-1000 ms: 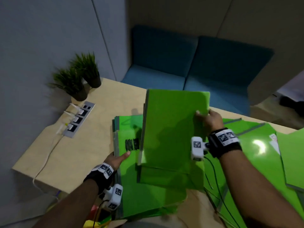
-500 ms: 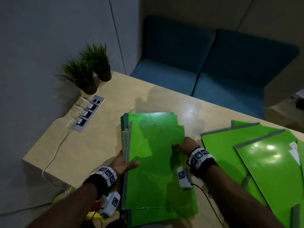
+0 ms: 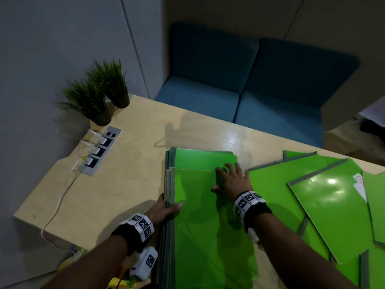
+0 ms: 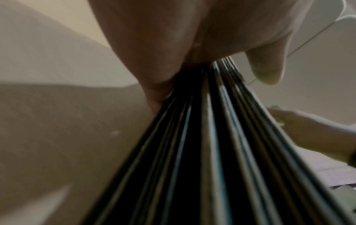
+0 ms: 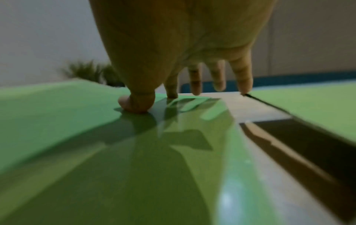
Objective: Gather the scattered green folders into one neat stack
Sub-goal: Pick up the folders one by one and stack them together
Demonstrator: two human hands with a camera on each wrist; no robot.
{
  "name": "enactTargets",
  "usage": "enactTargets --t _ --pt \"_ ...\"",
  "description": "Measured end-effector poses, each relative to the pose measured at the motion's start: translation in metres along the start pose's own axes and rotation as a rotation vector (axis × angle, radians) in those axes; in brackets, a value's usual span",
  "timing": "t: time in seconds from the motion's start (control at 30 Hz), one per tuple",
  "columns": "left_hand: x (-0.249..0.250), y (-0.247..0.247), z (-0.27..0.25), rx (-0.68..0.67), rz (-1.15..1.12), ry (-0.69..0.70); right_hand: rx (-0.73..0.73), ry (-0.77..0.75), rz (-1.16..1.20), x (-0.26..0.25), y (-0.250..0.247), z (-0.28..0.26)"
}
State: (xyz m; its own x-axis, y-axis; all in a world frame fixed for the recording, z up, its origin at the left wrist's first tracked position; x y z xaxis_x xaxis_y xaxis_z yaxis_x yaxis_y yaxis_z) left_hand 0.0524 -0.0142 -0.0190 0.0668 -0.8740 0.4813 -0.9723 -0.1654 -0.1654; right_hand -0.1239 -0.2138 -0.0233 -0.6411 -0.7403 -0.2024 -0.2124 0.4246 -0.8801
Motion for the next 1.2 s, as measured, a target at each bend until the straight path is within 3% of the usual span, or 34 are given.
enactTargets --t 0.07,0.17,0.23,0.27,0.33,0.37,0.43,0.47,0.57,0.63,0.77,0.83,0.9,1.0,1.1,1.2 --pt "0.0 0.006 0.0 0.019 -0.006 -0.003 -0.03 -0.091 0.007 -0.002 0.003 0.003" --pt "-0.009 0.012 0.008 0.181 -0.013 -0.046 -0.038 -0.106 0.129 0.003 0.0 0.0" --pt "-0.012 0.014 0.011 0.234 -0.039 -0.035 0.087 -0.049 0.372 0.021 -0.007 -0.008" --pt "-0.013 0.014 0.012 0.237 -0.057 -0.026 0.212 0.034 0.435 0.037 -0.012 -0.015" --pt "-0.012 0.013 0.013 0.221 -0.086 -0.004 0.458 0.325 0.336 0.083 -0.019 -0.042" --pt "-0.014 0.012 0.016 0.217 -0.094 -0.001 0.51 0.487 0.29 0.107 -0.019 -0.061" --pt "-0.022 0.01 0.027 0.228 -0.099 0.007 0.432 0.746 0.328 0.152 -0.006 -0.1" --pt "-0.026 0.009 0.032 0.23 -0.1 0.0 0.347 0.806 0.363 0.167 0.004 -0.117" --pt "-0.019 0.013 0.021 0.238 -0.08 0.005 0.198 0.694 0.299 0.175 0.031 -0.144" --pt "-0.013 0.017 0.012 0.247 -0.072 0.006 0.211 0.589 0.234 0.159 0.037 -0.146" --pt "-0.01 0.023 0.009 0.286 -0.087 0.008 0.298 0.37 0.335 0.144 0.039 -0.147" --pt "-0.009 0.023 0.011 0.292 -0.085 0.008 0.471 0.451 0.353 0.168 0.031 -0.165" --pt "-0.009 0.024 0.014 0.289 -0.076 0.009 0.538 0.705 0.309 0.206 0.027 -0.198" --pt "-0.008 0.024 0.013 0.309 -0.079 0.005 0.331 0.982 0.382 0.259 0.045 -0.241" --pt "-0.01 0.024 0.015 0.311 -0.07 -0.016 0.206 0.932 0.426 0.268 0.058 -0.25" --pt "-0.01 0.024 0.016 0.309 -0.09 -0.015 0.267 0.79 0.285 0.263 0.055 -0.248"
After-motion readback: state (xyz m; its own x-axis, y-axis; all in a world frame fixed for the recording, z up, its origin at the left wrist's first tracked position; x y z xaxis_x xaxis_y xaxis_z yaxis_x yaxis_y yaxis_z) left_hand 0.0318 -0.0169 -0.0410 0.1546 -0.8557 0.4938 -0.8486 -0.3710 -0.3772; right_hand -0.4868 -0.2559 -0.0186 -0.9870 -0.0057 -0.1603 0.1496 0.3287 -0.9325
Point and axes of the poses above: each hand's wrist, its own z-axis towards the middle knuckle, its own y-axis out of the palm, x = y × z, the point moved 2 cm from there along z, towards the middle knuckle, and after that the axes turned 12 degrees about -y, right-handed, at the moved point
